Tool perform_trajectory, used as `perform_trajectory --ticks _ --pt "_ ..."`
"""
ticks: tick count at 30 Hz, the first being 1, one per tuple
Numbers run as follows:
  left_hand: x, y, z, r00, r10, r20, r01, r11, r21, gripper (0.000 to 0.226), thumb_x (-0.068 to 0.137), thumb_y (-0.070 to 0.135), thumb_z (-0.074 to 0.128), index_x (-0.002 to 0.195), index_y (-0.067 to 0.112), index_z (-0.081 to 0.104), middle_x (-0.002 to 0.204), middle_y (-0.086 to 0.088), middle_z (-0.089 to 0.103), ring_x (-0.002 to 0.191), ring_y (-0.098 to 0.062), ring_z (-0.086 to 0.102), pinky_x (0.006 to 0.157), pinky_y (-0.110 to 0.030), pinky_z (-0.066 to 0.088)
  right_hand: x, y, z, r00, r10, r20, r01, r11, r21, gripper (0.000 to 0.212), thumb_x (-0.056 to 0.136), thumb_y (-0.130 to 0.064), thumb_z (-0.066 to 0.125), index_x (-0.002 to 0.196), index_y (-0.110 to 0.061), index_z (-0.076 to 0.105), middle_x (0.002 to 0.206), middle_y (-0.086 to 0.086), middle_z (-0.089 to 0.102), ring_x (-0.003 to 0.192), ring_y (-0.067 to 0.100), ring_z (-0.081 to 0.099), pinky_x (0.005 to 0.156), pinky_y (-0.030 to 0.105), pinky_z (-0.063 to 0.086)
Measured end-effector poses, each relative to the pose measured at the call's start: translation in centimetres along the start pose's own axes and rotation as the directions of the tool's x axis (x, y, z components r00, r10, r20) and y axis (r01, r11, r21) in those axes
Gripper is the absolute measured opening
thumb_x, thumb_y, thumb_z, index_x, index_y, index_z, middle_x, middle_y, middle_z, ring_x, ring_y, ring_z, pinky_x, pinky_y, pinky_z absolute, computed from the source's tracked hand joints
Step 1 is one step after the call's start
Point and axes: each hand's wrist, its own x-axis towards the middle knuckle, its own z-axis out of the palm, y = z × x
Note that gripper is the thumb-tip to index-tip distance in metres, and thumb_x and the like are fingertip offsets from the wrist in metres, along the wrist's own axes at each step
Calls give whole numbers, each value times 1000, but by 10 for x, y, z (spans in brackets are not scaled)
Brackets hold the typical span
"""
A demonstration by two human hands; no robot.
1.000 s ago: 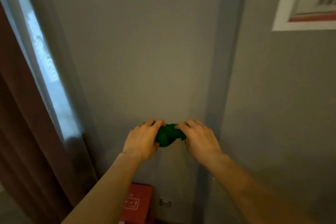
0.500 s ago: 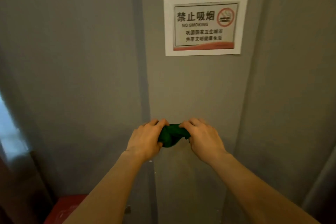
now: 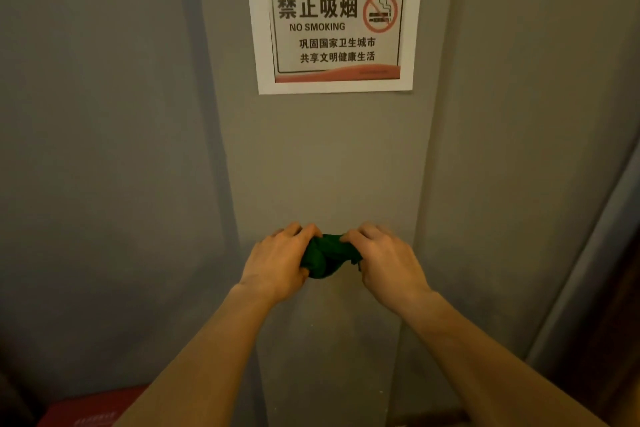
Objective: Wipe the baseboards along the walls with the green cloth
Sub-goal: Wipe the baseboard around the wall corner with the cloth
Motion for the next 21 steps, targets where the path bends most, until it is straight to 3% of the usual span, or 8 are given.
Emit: perform_trajectory --ticks 10,21 --pt "14 -38 84 998 4 67 -3 1000 -3 56 90 23 72 137 31 43 126 0 53 110 -29 58 72 -40 49 10 11 88 993 26 117 -25 1000 -10 50 82 3 61 124 -23 57 111 4 58 100 27 52 68 38 48" --pt "-7 -12 223 967 -69 245 71 997 0 58 89 26 71 139 34 41 128 1 52 115 -30 57 78 -42 51 -56 71 196 957 9 289 -29 997 65 52 81 2 62 124 -26 54 114 2 54 106 27 49 71 41 49"
